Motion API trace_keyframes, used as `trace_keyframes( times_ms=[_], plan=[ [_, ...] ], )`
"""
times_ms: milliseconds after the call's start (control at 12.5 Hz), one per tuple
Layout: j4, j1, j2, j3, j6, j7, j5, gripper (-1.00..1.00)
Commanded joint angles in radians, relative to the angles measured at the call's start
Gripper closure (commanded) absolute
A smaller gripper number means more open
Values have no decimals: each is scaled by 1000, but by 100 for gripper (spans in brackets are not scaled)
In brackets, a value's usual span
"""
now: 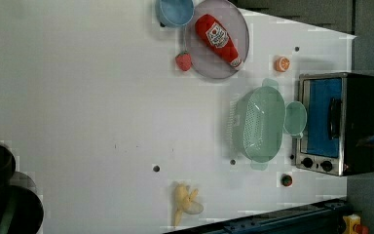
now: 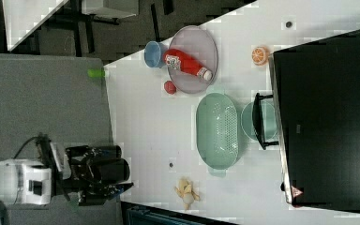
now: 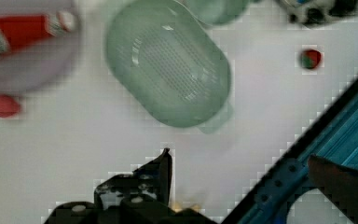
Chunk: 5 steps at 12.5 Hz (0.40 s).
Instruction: Drag strainer left to right.
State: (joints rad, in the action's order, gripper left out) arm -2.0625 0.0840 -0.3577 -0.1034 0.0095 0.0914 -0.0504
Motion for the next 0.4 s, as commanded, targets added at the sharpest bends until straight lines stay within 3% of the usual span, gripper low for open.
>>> trace_keyframes(
  times_ms=[80,400],
  plan=[
    [10,-15,31,-9,-9,-36,24,-100],
    [9,-15,48,-9,-9,-36,24,-100]
  ],
)
